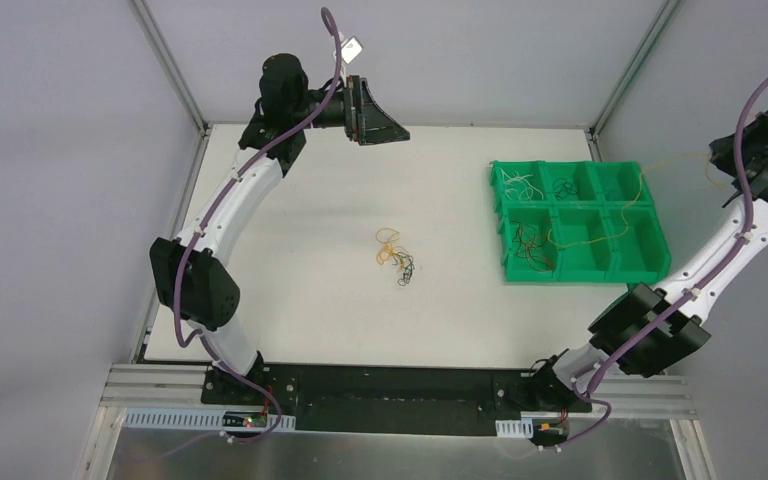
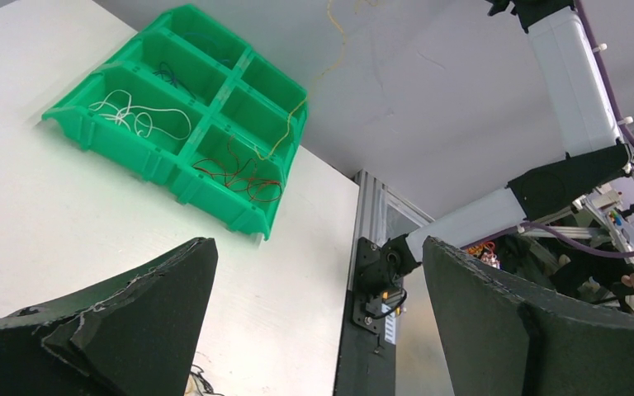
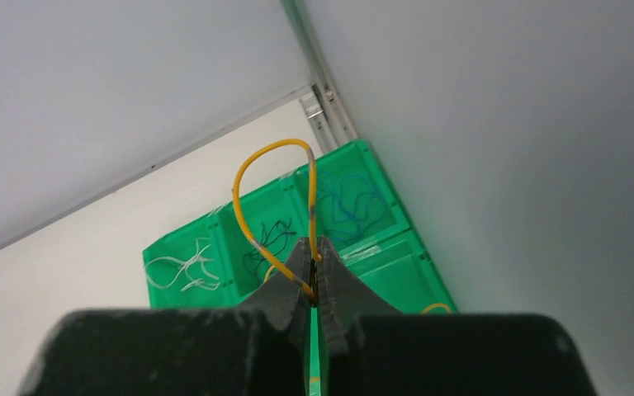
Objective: Untangle the cables
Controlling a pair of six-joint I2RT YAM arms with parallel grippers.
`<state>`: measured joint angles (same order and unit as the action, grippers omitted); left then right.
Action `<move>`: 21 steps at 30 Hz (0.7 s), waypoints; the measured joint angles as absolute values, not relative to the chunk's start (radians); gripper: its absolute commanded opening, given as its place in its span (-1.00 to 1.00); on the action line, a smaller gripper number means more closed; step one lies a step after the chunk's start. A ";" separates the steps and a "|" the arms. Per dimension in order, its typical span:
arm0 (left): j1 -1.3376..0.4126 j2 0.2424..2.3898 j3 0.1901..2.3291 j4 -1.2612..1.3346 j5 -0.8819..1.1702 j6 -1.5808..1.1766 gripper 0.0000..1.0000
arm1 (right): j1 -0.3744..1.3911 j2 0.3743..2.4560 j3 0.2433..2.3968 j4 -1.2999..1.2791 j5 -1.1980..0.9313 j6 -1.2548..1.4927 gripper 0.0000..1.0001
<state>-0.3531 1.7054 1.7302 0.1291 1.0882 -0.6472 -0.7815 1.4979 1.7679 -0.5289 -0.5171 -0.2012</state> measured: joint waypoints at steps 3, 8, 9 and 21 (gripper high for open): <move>-0.352 1.714 1.730 0.146 1.089 -0.656 1.00 | -0.824 1.545 1.842 -0.530 -0.518 -0.210 -1.00; -0.352 1.746 1.730 0.166 1.089 -0.680 0.99 | -0.839 1.553 1.863 -0.532 -0.525 -0.222 -1.00; -0.352 1.754 1.730 0.169 1.089 -0.687 0.99 | -0.836 1.554 1.861 -0.533 -0.529 -0.224 -1.00; -0.352 1.781 1.730 0.184 1.089 -0.717 0.99 | -0.709 1.510 1.610 -0.517 -0.488 -0.230 -1.00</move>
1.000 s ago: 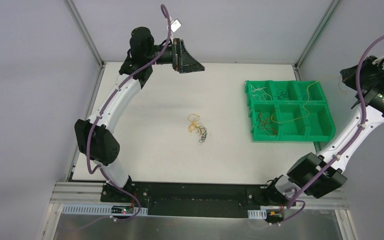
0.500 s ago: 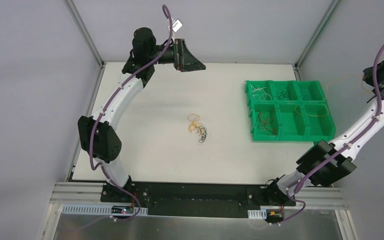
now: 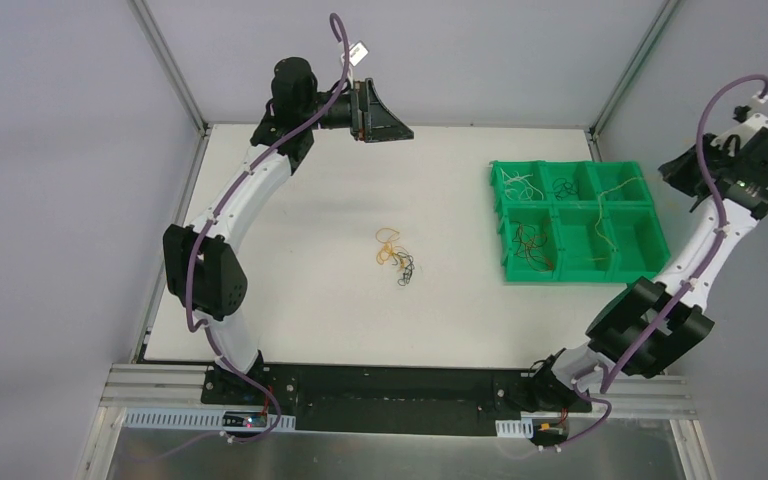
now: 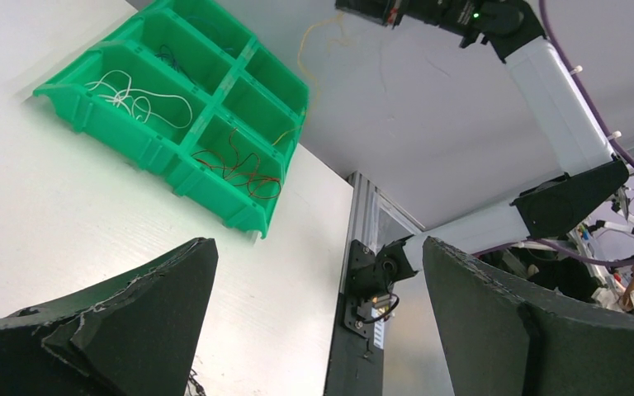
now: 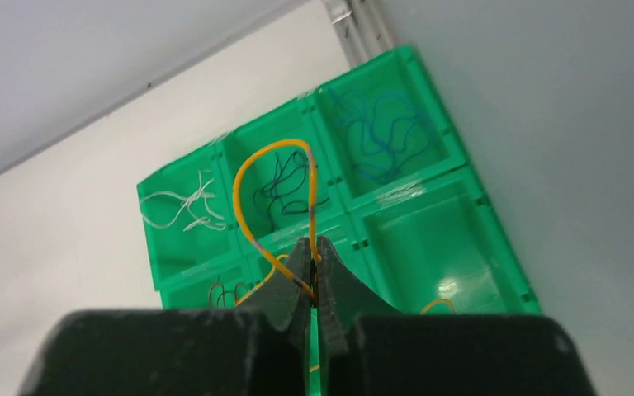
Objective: Untangle the cables
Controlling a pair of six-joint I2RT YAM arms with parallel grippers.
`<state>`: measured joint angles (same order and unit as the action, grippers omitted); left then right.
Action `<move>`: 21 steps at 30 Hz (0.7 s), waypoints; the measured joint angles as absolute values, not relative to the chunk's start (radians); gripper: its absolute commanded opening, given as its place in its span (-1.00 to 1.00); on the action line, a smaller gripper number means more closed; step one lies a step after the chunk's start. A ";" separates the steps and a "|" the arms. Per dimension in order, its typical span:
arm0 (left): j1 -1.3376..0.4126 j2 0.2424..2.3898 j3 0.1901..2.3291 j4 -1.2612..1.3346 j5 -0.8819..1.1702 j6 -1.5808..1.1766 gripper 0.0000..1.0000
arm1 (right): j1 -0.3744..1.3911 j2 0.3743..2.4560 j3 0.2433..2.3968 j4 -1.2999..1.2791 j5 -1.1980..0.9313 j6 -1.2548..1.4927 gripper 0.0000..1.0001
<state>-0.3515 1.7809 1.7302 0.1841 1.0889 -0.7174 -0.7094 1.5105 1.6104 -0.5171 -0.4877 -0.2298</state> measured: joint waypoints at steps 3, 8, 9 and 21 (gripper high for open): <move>-0.351 1.781 1.730 0.189 1.089 -0.719 0.99 | -0.659 1.504 1.534 -0.514 -0.486 -0.218 -1.00; -0.345 1.781 1.711 0.204 1.089 -0.722 0.99 | -0.589 1.494 1.380 -0.488 -0.497 -0.162 -1.00; -0.345 1.781 1.704 0.205 1.089 -0.723 0.99 | -0.581 1.493 1.355 -0.481 -0.498 -0.155 -1.00; -0.327 1.777 1.658 0.205 1.089 -0.726 0.99 | -0.569 1.550 1.215 -0.339 -0.402 -0.156 -1.00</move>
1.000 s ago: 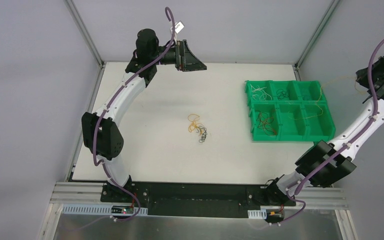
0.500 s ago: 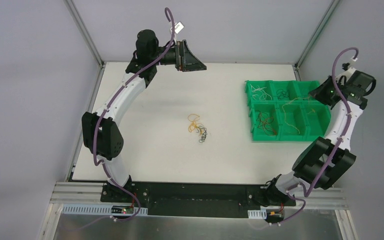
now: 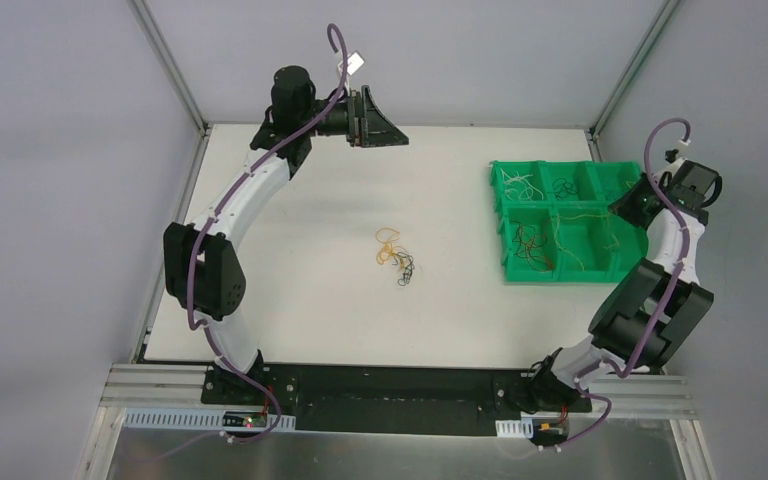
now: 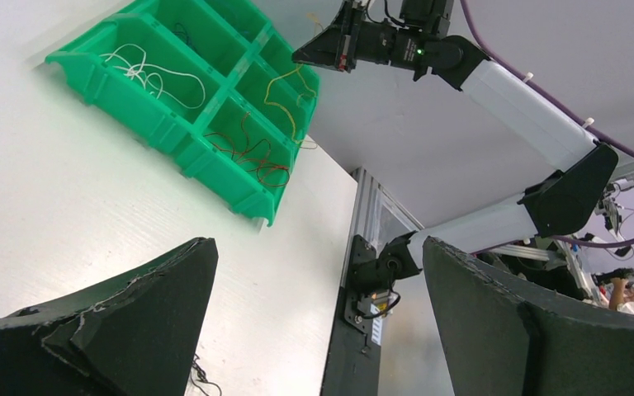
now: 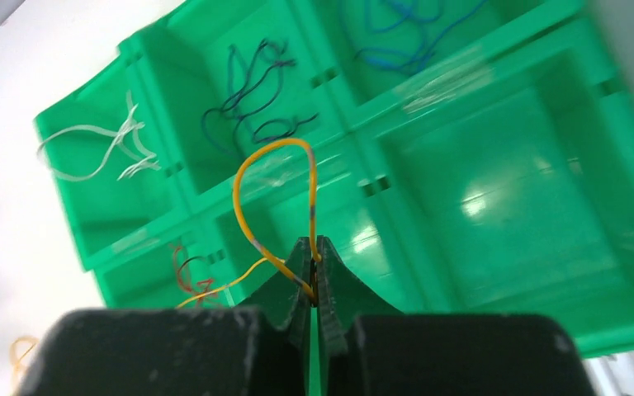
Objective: Untangle the cables
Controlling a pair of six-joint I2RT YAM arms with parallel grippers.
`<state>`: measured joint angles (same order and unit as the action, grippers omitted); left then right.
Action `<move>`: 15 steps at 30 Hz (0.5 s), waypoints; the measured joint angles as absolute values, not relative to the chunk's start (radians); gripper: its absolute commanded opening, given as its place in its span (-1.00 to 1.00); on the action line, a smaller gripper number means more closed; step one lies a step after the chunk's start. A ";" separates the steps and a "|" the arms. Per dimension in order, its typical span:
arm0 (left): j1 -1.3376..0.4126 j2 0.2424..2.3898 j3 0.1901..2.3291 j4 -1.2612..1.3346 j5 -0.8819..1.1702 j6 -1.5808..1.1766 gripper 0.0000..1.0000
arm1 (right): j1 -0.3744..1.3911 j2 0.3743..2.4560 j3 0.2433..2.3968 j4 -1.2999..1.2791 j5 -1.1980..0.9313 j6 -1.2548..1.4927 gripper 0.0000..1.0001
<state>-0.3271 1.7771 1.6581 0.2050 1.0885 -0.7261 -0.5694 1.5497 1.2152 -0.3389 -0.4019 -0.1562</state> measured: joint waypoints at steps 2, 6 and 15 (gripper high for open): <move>-0.325 1.775 1.653 0.205 1.088 -0.727 0.99 | -0.581 1.549 1.220 -0.310 -0.351 -0.171 -1.00; -0.319 1.774 1.652 0.205 1.088 -0.726 0.99 | -0.591 1.538 1.221 -0.248 -0.249 -0.224 -1.00; -0.319 1.774 1.652 0.231 1.089 -0.752 0.99 | -0.480 1.514 1.212 -0.152 -0.038 -0.500 -1.00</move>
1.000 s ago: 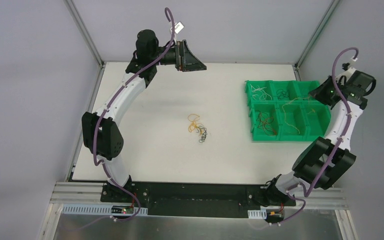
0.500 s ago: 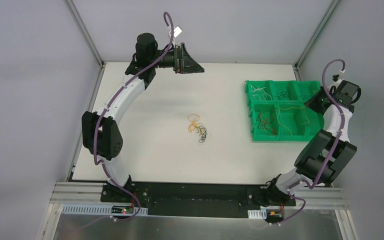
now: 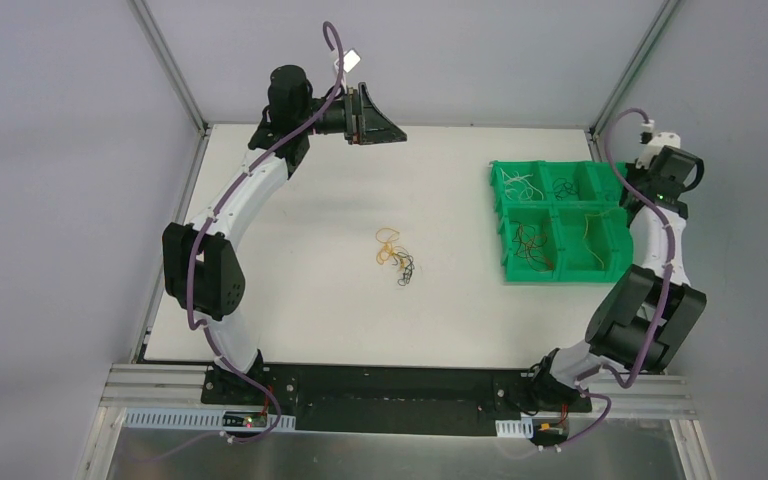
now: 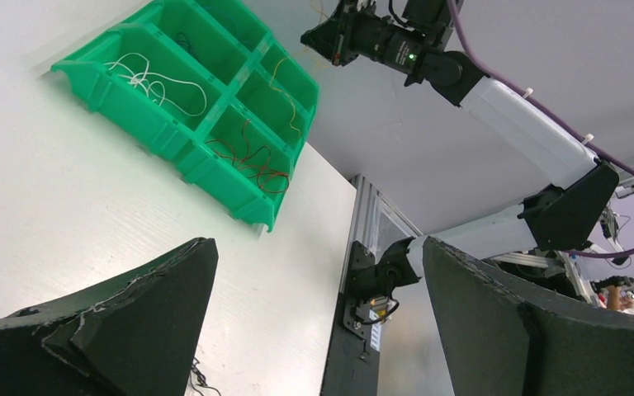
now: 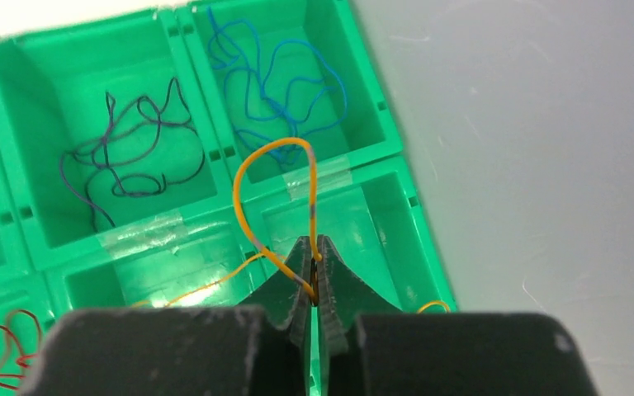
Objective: Untangle the cables
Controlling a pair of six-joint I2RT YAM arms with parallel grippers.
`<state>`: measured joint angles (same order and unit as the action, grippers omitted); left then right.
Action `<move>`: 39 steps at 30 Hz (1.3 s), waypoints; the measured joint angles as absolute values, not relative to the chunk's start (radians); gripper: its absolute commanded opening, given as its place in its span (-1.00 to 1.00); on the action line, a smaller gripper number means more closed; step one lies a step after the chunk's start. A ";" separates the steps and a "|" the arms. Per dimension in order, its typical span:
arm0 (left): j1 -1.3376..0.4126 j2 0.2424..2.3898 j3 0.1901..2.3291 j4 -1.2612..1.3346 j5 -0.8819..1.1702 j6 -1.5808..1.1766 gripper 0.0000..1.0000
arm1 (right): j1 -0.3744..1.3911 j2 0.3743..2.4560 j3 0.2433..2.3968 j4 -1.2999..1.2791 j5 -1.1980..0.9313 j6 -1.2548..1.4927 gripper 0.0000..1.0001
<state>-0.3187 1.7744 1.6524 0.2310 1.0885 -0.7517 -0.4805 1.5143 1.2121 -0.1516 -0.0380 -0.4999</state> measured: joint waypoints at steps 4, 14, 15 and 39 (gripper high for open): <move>-0.318 1.774 1.650 0.244 1.088 -0.761 0.99 | -0.405 1.510 1.161 -0.137 0.044 -0.631 -1.00; -0.312 1.774 1.606 0.266 1.083 -0.775 0.99 | -0.258 1.509 1.109 -0.168 0.143 -0.729 -1.00; -0.312 1.774 1.602 0.267 1.082 -0.776 0.99 | -0.238 1.509 1.095 -0.170 0.147 -0.731 -1.00; -0.278 1.742 1.522 0.320 1.065 -0.826 0.99 | -0.317 1.726 1.318 -0.456 -0.182 -0.356 -1.00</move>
<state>-0.2775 1.7424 1.5223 0.3199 1.0645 -0.8257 -0.3168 1.7260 1.3178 -0.4561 -0.1822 -0.3557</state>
